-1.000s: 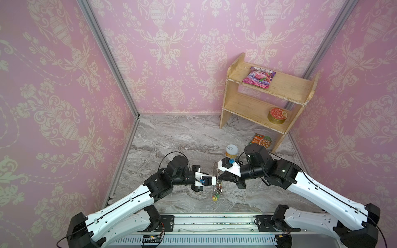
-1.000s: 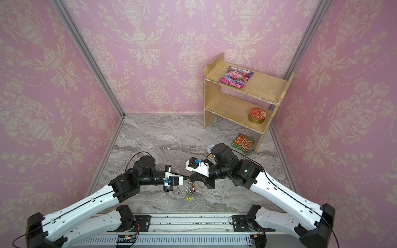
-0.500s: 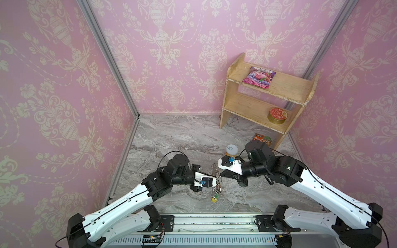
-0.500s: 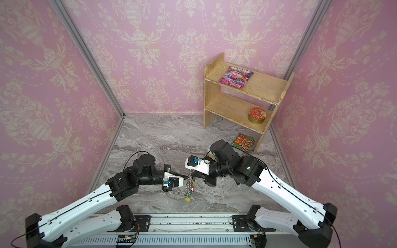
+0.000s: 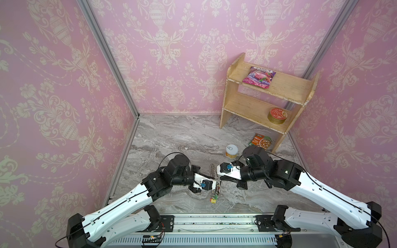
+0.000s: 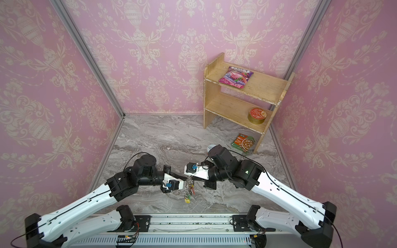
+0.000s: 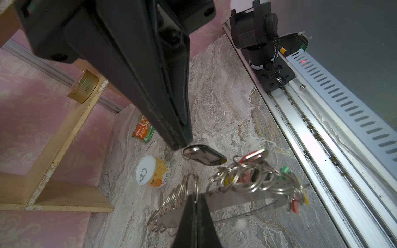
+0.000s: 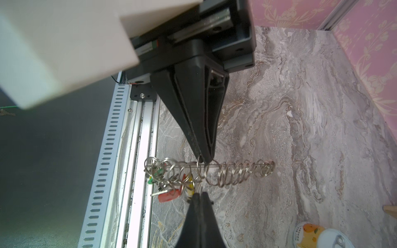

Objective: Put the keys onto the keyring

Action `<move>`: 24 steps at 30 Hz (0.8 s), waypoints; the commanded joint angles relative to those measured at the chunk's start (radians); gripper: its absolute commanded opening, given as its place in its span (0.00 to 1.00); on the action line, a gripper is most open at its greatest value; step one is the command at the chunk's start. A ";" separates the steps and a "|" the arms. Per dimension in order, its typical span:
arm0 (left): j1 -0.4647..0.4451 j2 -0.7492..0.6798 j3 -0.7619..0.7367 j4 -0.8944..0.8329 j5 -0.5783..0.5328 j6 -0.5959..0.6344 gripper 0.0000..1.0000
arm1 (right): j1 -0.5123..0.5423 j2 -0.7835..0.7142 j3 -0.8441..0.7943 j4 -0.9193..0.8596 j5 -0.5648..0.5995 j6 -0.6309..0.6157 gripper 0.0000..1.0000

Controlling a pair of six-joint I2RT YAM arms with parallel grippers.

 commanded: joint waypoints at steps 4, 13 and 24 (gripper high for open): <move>-0.009 -0.018 0.028 0.024 0.016 0.013 0.00 | 0.005 0.015 -0.006 0.045 -0.024 -0.004 0.00; -0.010 -0.024 0.024 0.034 0.017 0.009 0.00 | 0.003 0.034 -0.012 0.053 -0.063 0.008 0.00; -0.009 -0.031 0.021 0.037 0.013 0.009 0.00 | 0.003 0.049 -0.010 0.042 -0.098 0.012 0.00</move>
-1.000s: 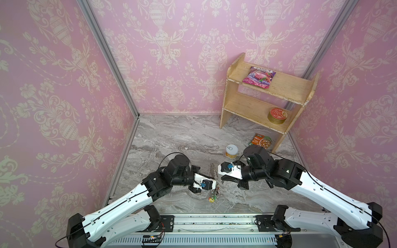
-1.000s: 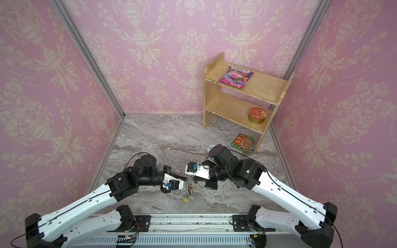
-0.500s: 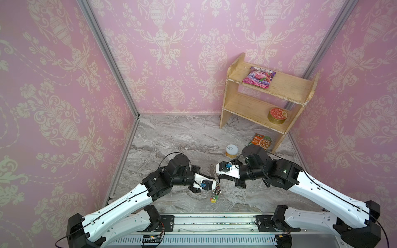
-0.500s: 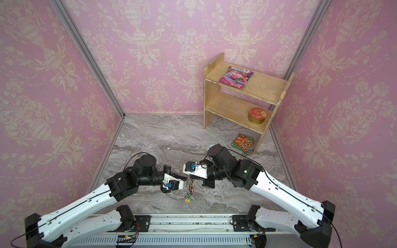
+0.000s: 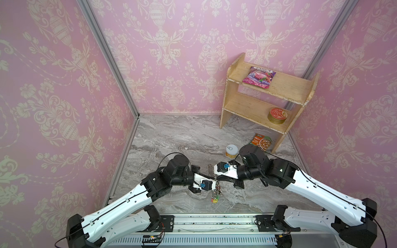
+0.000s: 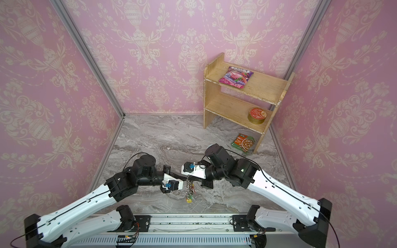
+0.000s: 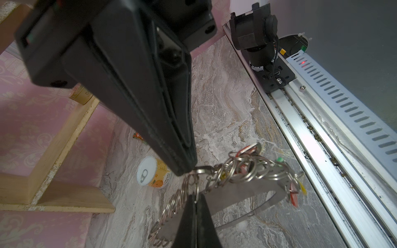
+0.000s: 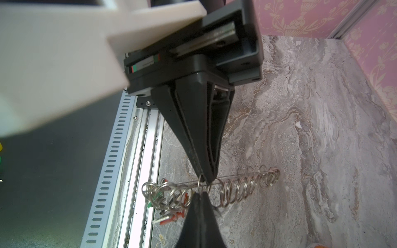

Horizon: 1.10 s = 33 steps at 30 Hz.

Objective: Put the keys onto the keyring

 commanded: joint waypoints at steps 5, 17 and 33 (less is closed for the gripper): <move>-0.008 -0.023 0.021 0.038 0.010 0.009 0.00 | 0.003 0.010 -0.001 -0.011 -0.048 0.011 0.00; -0.008 -0.021 0.023 0.035 0.004 0.005 0.00 | 0.003 0.003 0.006 -0.026 -0.068 0.007 0.00; -0.008 -0.022 0.022 0.034 -0.003 0.004 0.00 | 0.002 -0.010 0.007 -0.039 -0.061 0.003 0.00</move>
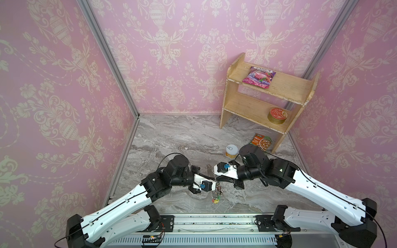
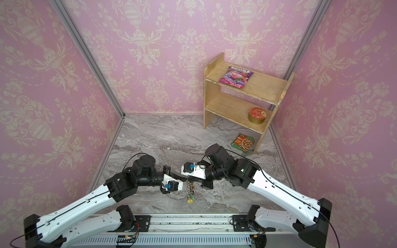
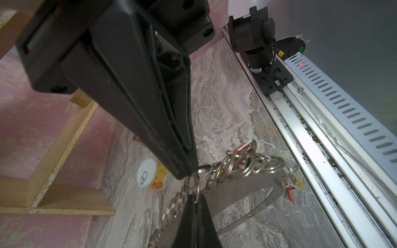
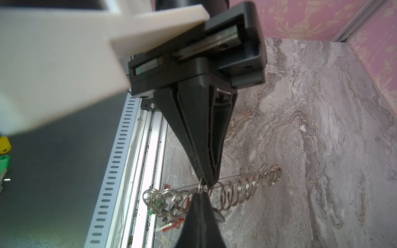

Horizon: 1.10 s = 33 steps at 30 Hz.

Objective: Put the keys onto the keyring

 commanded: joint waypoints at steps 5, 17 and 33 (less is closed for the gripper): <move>-0.002 -0.016 0.023 0.034 -0.003 0.002 0.00 | 0.003 -0.015 0.006 -0.038 -0.037 0.003 0.00; -0.003 -0.013 0.026 0.032 -0.004 0.002 0.00 | 0.003 -0.023 0.005 -0.042 -0.033 0.006 0.00; -0.003 -0.024 0.023 0.034 -0.003 0.002 0.00 | 0.004 0.003 0.007 -0.042 -0.048 0.014 0.00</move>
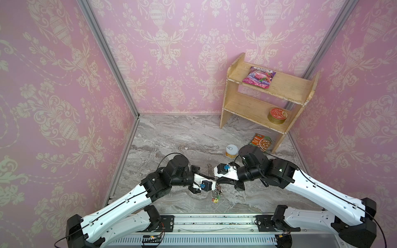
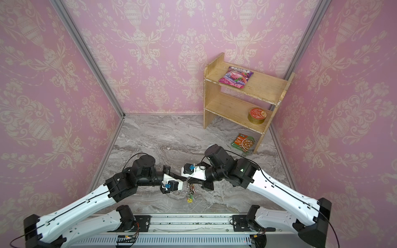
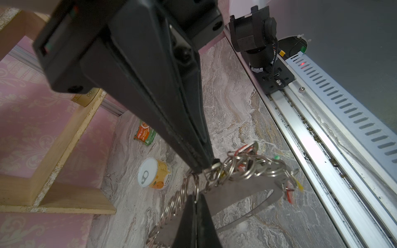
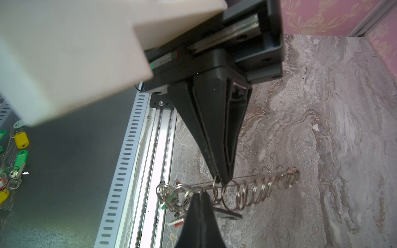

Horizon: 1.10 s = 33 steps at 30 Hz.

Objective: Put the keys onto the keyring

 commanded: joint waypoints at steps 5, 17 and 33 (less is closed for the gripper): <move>-0.003 -0.023 0.024 0.034 -0.002 0.003 0.00 | -0.013 -0.026 -0.006 0.009 0.026 0.028 0.00; -0.002 -0.022 0.024 0.036 0.010 0.001 0.00 | -0.044 -0.040 -0.023 0.066 0.010 0.062 0.00; -0.002 -0.032 0.020 0.035 0.005 0.000 0.00 | -0.039 -0.009 -0.008 0.035 -0.073 0.053 0.00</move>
